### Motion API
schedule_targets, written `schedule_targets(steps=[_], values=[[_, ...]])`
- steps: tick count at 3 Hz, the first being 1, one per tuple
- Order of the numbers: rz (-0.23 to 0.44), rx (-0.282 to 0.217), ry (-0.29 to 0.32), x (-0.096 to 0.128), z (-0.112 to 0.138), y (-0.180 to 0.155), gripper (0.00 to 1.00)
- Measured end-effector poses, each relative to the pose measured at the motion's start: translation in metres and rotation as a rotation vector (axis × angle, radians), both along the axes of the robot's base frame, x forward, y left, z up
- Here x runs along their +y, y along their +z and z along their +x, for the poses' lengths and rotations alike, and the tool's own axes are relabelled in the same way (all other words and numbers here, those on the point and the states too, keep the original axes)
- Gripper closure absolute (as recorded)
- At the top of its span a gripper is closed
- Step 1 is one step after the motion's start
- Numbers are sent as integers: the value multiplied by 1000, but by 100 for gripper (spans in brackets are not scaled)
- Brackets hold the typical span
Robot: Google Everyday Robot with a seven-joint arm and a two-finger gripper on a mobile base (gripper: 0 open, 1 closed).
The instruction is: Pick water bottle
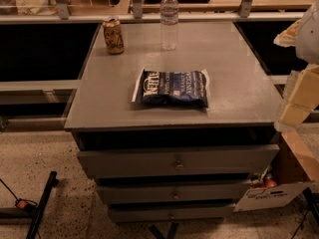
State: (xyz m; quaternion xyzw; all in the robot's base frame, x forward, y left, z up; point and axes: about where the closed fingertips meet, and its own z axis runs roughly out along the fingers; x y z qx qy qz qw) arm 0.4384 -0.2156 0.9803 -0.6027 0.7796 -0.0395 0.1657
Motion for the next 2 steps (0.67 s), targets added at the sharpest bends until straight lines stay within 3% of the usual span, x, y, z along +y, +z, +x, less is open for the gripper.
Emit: schedule_targets(steps=[1,2], values=[[-10,-12,-12,1,10,-3,0],[60,-78,5,11,51,-9,0]])
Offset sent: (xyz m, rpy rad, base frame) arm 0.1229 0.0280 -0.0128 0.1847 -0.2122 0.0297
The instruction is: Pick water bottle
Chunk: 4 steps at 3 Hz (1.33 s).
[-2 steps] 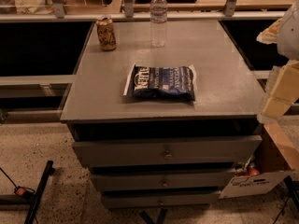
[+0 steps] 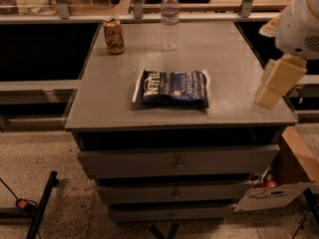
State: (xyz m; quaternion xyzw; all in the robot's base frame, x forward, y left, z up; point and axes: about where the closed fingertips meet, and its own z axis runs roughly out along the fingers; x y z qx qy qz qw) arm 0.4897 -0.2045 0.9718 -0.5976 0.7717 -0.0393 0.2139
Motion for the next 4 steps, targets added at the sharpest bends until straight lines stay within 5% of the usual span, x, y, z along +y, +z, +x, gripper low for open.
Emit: schedule_targets(steps=[1,4], values=[[120,-119,50,19,58,-1,0],[149,-185,34,24,66,0,0]])
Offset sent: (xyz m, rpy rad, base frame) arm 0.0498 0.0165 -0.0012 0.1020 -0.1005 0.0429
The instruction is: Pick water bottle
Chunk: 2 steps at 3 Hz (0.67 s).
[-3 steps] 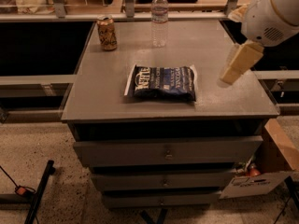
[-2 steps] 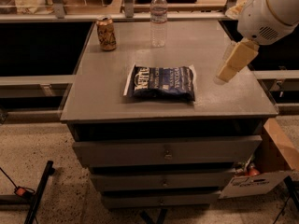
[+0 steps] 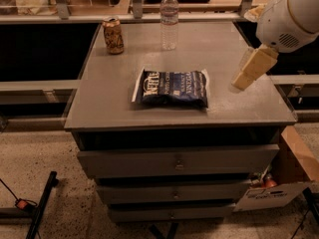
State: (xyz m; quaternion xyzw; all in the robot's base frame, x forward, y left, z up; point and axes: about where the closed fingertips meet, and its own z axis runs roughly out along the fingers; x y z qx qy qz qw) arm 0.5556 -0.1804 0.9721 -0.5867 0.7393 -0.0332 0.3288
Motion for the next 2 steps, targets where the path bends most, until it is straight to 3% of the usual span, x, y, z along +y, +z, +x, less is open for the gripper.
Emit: schedule_targets(steps=[1,2], values=[[134,-46,-30,6,11,-15,0],[296,-155,-1,33,50,-15,0]])
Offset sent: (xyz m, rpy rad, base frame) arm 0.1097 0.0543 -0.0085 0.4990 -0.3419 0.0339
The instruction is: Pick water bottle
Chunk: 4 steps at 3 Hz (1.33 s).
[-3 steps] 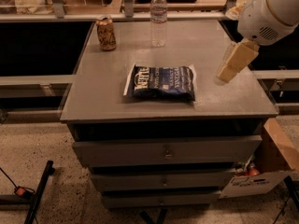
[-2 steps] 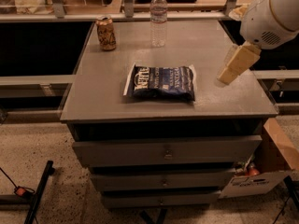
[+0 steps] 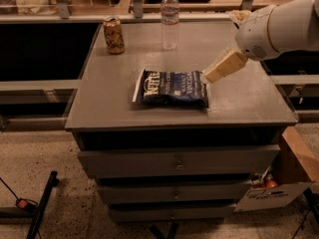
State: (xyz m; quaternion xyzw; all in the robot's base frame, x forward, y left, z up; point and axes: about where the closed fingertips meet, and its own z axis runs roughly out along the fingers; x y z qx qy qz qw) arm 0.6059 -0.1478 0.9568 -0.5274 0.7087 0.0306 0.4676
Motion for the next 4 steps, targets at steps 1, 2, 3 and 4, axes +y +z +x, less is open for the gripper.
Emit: schedule_targets(steps=[1,2,3,4], values=[[126,-56,9,16,60,-5,0],[126,-56,9,16,60,-5,0],[137,-88,-30,18,65,-7,0],[168,-143,-93,37,92,-19,0]])
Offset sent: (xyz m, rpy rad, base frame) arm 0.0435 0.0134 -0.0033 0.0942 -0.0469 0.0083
